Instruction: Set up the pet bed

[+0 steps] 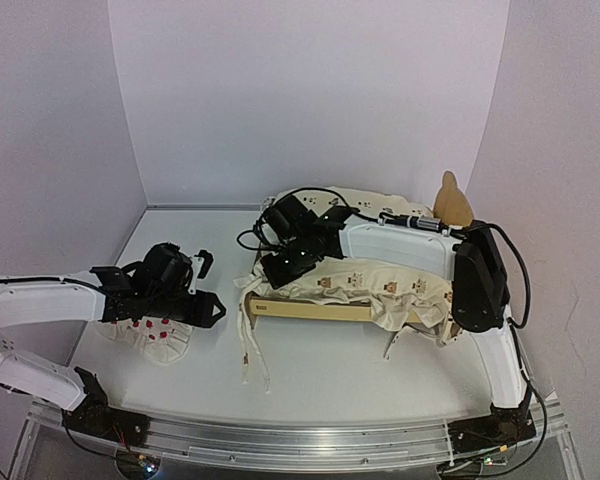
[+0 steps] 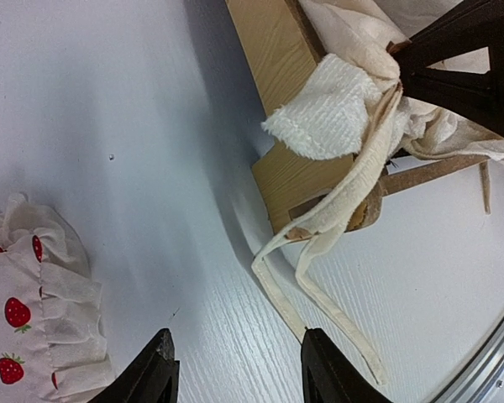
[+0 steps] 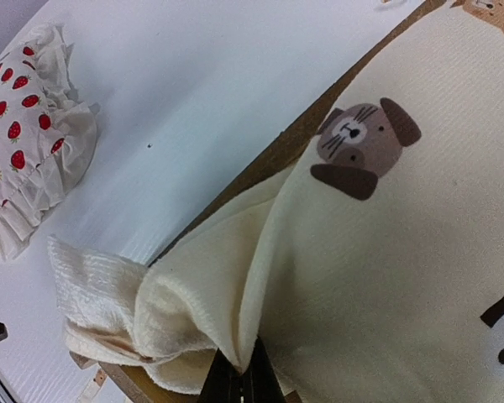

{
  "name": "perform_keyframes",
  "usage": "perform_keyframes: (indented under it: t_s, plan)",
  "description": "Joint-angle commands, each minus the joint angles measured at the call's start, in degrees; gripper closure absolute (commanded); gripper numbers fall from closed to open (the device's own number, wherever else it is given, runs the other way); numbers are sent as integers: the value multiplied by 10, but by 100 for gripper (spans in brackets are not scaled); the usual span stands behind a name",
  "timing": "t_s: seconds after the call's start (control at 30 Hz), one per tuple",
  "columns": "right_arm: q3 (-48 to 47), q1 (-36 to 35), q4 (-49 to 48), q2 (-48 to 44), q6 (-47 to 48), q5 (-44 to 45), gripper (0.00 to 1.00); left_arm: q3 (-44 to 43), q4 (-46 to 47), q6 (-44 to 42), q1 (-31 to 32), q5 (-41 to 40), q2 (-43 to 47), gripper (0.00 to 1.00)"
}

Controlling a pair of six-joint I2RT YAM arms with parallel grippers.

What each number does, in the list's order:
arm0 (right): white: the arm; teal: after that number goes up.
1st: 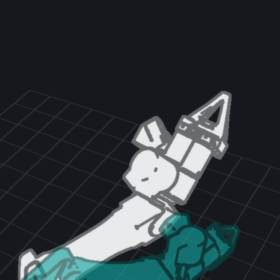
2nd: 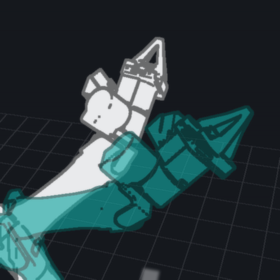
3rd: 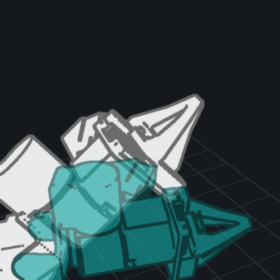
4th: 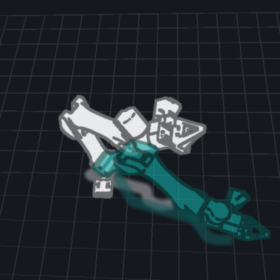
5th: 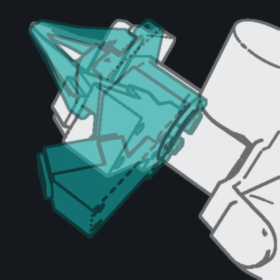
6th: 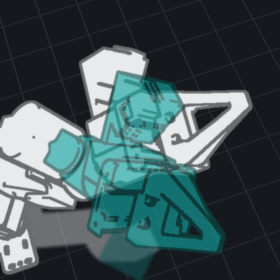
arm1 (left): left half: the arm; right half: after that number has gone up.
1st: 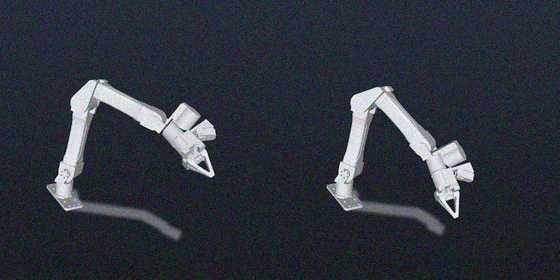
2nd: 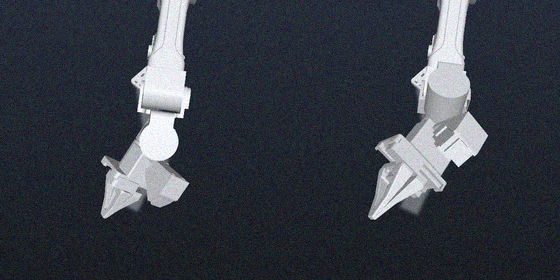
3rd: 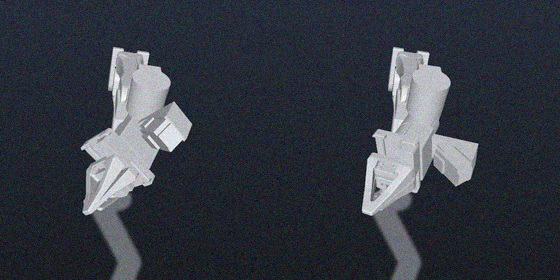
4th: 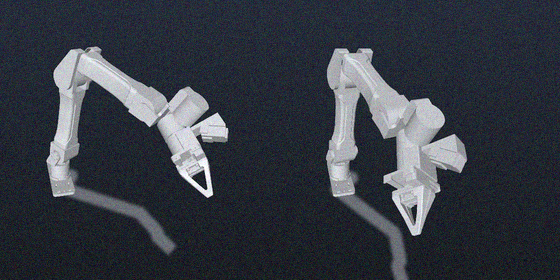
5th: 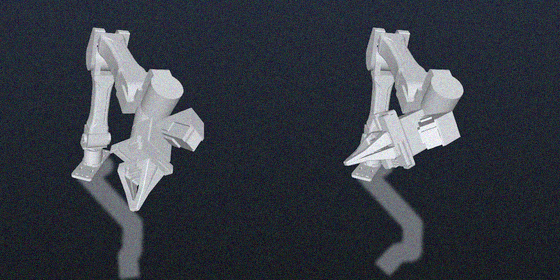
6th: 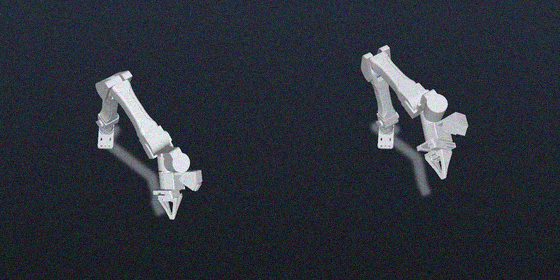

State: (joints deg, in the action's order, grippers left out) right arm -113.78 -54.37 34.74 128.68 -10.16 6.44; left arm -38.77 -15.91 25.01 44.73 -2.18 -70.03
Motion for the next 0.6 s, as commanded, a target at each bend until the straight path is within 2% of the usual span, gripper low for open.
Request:
perform_keyframes:
  t_s: [0.0, 0.17, 0.47, 0.57]
  plan:
    - [7, -4, -13, -28, 36, -20, 100, 4, 35, -22, 1, 5, 17, 49]
    - [37, -4, -13, -99, 99, -9, 100, 4, 66, -42, 1, 23, 15, 49]
    - [103, -4, -25, -193, 206, 18, 100, -8, 127, -86, 0, 108, -38, 50]
    - [120, -4, -32, -205, 225, 21, 100, -19, 127, -90, 1, 97, -66, 51]
